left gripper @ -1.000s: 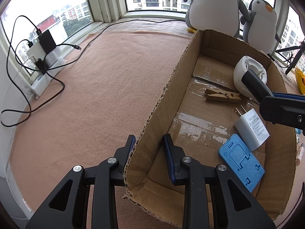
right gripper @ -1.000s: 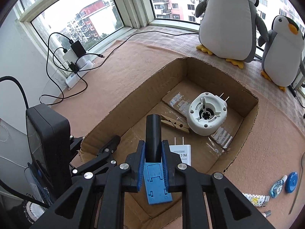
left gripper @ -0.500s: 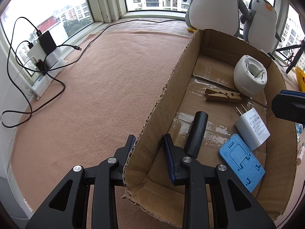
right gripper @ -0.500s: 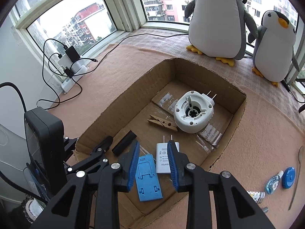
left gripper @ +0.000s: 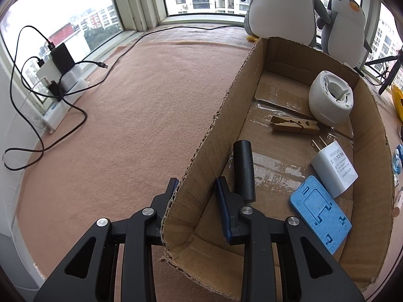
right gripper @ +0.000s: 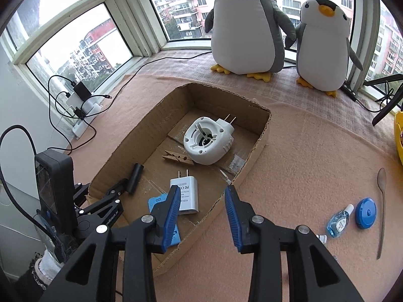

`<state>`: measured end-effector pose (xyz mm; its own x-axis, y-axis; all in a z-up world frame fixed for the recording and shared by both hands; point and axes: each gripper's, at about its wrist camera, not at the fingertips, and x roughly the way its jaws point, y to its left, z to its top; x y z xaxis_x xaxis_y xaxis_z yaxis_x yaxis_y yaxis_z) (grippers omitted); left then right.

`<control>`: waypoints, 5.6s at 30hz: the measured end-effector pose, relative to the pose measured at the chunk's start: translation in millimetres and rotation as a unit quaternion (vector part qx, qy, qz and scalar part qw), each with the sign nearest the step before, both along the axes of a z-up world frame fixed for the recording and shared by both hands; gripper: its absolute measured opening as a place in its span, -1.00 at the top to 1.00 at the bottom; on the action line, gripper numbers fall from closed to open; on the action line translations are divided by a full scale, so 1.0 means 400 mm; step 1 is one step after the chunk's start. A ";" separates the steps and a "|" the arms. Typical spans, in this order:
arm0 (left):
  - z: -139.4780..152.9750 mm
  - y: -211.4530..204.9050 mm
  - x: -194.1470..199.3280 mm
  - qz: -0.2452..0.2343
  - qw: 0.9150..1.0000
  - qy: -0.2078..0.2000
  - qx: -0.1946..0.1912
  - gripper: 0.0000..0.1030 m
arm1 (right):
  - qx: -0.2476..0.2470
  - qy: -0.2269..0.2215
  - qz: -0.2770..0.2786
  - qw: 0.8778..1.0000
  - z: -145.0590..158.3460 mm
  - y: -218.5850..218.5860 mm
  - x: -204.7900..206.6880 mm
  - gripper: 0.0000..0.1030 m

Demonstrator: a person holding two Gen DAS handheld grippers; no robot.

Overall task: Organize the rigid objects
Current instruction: 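Move the right gripper to the blue round tape measure, then grasp the blue tape measure with the right gripper, then carry the blue tape measure into the box and release it, then move the right gripper back toward the patterned lighter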

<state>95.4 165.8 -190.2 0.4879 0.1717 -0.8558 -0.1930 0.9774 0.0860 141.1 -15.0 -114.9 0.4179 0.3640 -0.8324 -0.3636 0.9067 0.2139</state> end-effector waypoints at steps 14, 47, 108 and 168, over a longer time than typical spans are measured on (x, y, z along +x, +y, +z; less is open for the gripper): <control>0.001 -0.001 0.003 -0.001 1.000 0.002 0.004 0.47 | -0.021 -0.016 -0.099 0.995 0.020 -0.305 -0.038 0.27; 0.000 -0.001 0.005 -0.002 1.000 0.008 0.011 0.46 | -0.122 0.064 -0.140 0.981 -0.192 -0.507 0.102 -0.04; -0.001 0.005 0.000 0.004 1.000 -0.004 -0.012 0.46 | -0.045 -0.065 0.037 0.996 0.086 0.008 -0.028 0.11; -0.002 0.003 0.000 0.004 1.000 -0.005 -0.005 0.46 | -0.033 -0.014 0.047 0.998 -0.015 0.097 0.036 -0.06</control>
<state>95.5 167.1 -191.1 0.4948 0.1662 -0.8530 -0.2014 0.9767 0.0735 155.5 23.9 -120.7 0.4070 0.3478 -0.8446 -0.4529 0.8798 0.1440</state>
